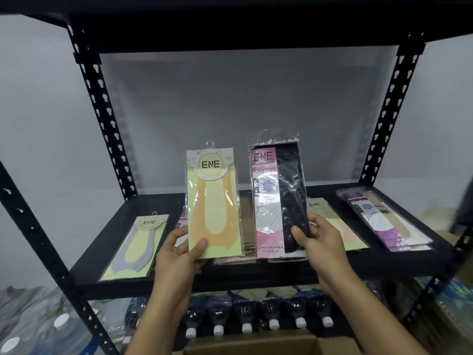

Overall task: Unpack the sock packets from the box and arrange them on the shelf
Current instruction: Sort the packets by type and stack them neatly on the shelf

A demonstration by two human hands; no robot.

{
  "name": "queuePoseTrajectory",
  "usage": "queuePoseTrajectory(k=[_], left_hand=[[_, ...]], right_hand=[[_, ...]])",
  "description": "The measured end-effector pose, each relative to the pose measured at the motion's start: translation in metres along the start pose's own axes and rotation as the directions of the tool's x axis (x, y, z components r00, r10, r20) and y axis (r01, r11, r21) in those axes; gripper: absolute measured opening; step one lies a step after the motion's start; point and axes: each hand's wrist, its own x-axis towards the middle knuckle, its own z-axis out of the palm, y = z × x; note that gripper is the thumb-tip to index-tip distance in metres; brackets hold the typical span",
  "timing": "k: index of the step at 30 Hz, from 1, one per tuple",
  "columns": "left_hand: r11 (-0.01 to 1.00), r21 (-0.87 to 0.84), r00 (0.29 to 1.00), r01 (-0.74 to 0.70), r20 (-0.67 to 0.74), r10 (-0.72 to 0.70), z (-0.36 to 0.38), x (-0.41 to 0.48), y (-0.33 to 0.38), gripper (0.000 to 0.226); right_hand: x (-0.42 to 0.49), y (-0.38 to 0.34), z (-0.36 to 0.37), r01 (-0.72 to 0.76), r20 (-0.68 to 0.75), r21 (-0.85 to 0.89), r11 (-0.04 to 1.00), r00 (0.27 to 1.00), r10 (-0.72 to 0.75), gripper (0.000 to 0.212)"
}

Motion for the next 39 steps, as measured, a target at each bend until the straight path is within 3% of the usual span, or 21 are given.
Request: queuePoseTrajectory(k=[21, 31, 39], left_hand=[[1.0, -0.014, 1.0, 0.02, 0.022, -0.02, 0.012, 0.003, -0.003, 0.036], [0.999, 0.021, 0.999, 0.036, 0.017, -0.036, 0.012, 0.007, -0.009, 0.028], [0.998, 0.029, 0.999, 0.047, 0.015, -0.048, 0.019, 0.014, -0.018, 0.028]], right_hand=[[0.013, 0.003, -0.008, -0.039, 0.01, -0.021, 0.999, 0.999, 0.039, 0.025], [0.068, 0.024, -0.012, -0.136, -0.026, -0.368, 0.92, 0.99, 0.136, 0.017], [0.086, 0.043, -0.007, -0.16, -0.022, -0.674, 0.721, 0.98, 0.198, 0.025]])
